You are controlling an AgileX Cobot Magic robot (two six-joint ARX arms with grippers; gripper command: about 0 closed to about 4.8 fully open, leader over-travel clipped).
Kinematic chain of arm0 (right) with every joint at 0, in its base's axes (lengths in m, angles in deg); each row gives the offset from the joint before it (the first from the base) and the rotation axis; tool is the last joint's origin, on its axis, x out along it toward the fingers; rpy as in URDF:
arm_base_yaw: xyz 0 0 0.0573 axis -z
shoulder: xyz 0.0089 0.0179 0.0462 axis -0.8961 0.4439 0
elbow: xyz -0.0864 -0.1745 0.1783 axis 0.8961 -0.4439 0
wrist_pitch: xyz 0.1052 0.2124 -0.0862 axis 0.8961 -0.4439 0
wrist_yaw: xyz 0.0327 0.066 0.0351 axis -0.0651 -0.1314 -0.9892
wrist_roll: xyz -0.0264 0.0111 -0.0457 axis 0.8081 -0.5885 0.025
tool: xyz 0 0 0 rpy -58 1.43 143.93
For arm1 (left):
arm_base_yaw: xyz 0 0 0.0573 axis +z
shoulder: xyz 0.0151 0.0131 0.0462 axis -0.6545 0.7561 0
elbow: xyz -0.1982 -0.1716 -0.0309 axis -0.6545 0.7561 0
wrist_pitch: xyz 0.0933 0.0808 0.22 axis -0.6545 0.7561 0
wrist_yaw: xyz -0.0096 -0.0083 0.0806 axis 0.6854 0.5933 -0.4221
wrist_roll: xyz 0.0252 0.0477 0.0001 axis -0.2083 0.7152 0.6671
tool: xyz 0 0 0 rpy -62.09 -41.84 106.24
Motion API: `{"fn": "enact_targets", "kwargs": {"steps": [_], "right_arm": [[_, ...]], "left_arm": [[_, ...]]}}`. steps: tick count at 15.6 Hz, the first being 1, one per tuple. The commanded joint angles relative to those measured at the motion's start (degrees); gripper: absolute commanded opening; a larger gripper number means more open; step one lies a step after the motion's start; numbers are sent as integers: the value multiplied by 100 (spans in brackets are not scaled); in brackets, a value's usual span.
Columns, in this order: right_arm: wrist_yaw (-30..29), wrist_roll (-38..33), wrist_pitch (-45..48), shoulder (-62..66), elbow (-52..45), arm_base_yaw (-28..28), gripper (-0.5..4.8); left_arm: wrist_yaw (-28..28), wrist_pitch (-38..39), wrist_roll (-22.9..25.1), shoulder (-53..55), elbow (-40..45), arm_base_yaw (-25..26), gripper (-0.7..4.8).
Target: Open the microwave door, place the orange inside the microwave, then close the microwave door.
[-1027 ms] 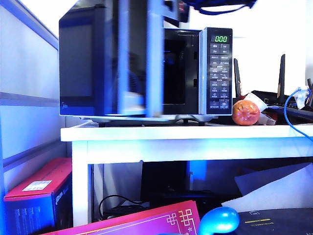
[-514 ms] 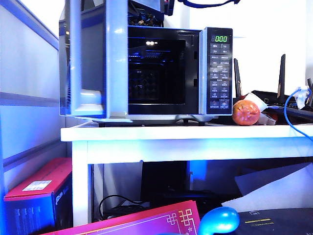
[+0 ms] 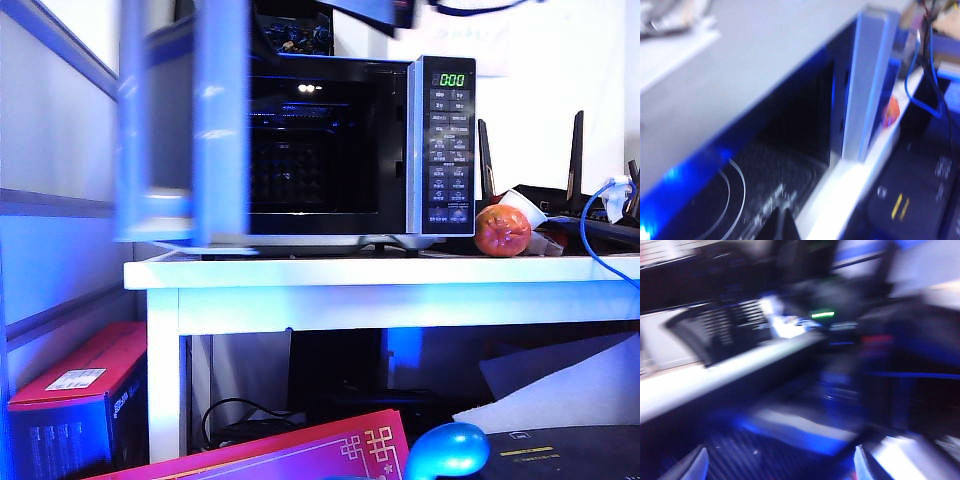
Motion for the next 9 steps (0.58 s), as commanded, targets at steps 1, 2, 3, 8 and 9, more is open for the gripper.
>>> {"fn": "enact_targets", "kwargs": {"steps": [1,2,3,8,9], "right_arm": [[81,-24,81,-61,17,527,386],[188,-22,85,-61,17,715,386],[297,-22,81,-61,17,883,386],[745,-11,55,-61,17,1565,393],[927,44,22,-61,17,1628,413]], "left_arm": [[181,601,175,72,92,-4,-5],[238,675,179,70,92,-4,-5],[238,765,184,70,92,-4,-5],[232,800,223,66,92,-2,-5],[232,793,229,59,92,-2,-5]]}}
